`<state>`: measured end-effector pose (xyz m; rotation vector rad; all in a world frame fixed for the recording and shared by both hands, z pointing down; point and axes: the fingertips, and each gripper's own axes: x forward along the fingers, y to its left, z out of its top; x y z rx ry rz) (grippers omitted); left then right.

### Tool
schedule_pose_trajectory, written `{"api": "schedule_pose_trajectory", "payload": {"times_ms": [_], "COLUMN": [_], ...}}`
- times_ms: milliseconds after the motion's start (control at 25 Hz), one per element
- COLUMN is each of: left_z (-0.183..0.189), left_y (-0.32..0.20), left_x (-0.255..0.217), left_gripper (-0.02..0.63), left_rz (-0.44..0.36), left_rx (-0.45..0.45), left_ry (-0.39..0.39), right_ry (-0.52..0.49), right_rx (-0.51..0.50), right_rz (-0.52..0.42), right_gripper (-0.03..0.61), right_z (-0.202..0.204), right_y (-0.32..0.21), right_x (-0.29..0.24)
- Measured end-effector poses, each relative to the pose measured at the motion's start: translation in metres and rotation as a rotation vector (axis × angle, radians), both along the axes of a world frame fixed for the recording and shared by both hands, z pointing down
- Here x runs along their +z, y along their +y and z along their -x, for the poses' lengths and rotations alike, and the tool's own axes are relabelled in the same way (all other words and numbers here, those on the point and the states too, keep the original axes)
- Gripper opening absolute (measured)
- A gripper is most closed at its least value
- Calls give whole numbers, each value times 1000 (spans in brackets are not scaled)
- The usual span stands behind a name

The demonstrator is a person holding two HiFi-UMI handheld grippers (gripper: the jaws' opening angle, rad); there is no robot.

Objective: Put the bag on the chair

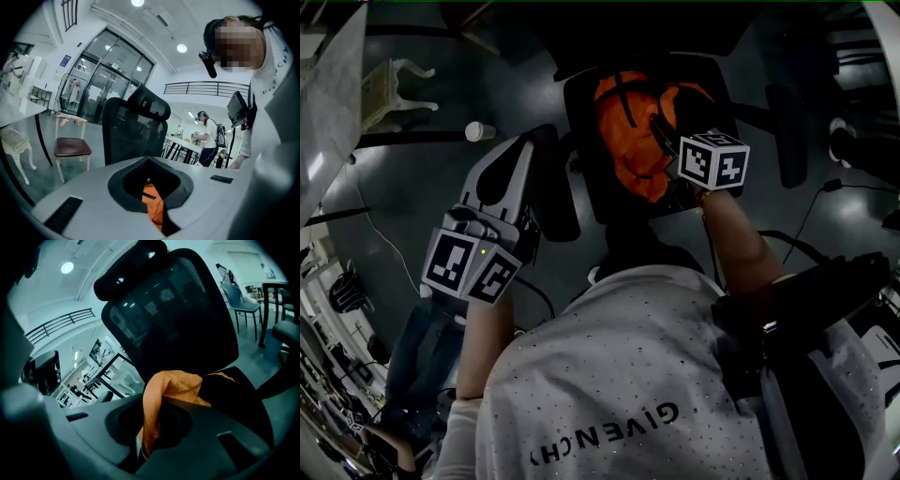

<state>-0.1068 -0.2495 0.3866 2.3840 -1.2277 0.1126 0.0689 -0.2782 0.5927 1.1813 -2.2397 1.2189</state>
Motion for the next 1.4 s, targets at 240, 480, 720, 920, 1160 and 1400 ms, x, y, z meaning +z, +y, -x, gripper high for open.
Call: {"api": "schedule_pose_trajectory", "payload": {"times_ms": [240, 480, 720, 920, 1160, 1400], "left_z": [7, 7, -8, 4, 4, -4], "left_y": [13, 30, 52, 47, 52, 62], "left_x": [36, 39, 47, 50, 57, 45], "left_gripper": [0, 0, 0, 0, 0, 0], "left_rz": [62, 25, 47, 63, 81, 36], "left_rx": [-73, -106, -130, -127, -129, -71], "left_ry": [-26, -87, -75, -49, -91, -94], "right_ry": [34, 7, 44, 181, 318, 305], "right_rx": [-4, 66, 70, 34, -91, -64], "right_rz": [24, 63, 86, 124, 175, 253], "right_gripper": [14, 14, 14, 14, 11, 11], "right_z": [-10, -28, -52, -49, -51, -62], "right_y": [12, 35, 53, 64, 97, 124], "right_x": [8, 2, 17, 42, 72, 86]}}
